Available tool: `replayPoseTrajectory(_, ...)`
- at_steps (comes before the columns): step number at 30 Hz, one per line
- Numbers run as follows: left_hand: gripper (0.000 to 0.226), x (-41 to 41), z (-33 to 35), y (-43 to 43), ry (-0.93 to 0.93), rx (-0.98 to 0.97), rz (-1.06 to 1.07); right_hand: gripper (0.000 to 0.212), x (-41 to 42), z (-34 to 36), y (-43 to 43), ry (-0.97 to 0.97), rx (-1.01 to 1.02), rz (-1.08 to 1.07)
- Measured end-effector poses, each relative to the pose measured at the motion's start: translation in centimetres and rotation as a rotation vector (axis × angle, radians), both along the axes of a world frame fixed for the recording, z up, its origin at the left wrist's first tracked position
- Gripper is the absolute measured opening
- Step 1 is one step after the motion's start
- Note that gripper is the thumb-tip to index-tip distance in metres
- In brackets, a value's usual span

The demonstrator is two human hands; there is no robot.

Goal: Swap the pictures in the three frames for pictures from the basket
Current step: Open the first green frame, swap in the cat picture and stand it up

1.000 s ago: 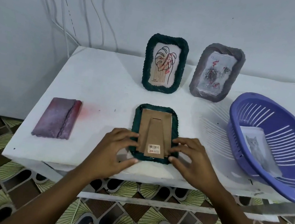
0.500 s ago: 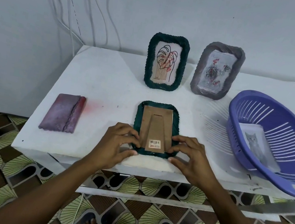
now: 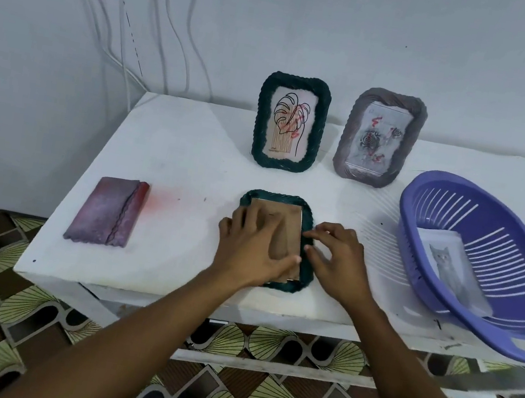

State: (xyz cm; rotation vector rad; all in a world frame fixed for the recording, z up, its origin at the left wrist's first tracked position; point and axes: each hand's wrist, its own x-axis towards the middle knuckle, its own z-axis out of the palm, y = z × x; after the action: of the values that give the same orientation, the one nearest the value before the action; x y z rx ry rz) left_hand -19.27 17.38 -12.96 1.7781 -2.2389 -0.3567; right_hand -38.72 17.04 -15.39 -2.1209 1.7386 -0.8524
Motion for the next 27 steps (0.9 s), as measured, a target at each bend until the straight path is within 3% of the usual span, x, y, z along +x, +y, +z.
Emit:
replayPoseTrajectory(3, 0.070, -0.1, -0.9, 0.6, -0.039, -0.128, 0.041, 0.025, -0.1, -0.2, 0.3, -0.038, -0.021, 0.006)
replayPoseTrajectory(12, 0.066, 0.7, 0.2, 1.6, 0.317, -0.205, 0.056, 0.028, -0.2, -0.3, 0.2, -0.040, -0.030, 0.007)
replayPoseTrajectory(19, 0.067, 1.3, 1.5, 1.5, 0.470, -0.200, 0.082, 0.026, -0.3, -0.4, 0.1, -0.033, -0.020, 0.004)
replayPoseTrajectory(22, 0.066, 2.9, 2.5, 0.8, 0.472, -0.221, 0.132, 0.025, -0.1, -0.4, 0.2, -0.041, -0.017, 0.002)
replayPoseTrajectory(27, 0.068, 7.3, 1.6, 0.1, 0.374, -0.094, 0.173, 0.025, -0.2, -0.3, 0.3, -0.061, -0.011, -0.005)
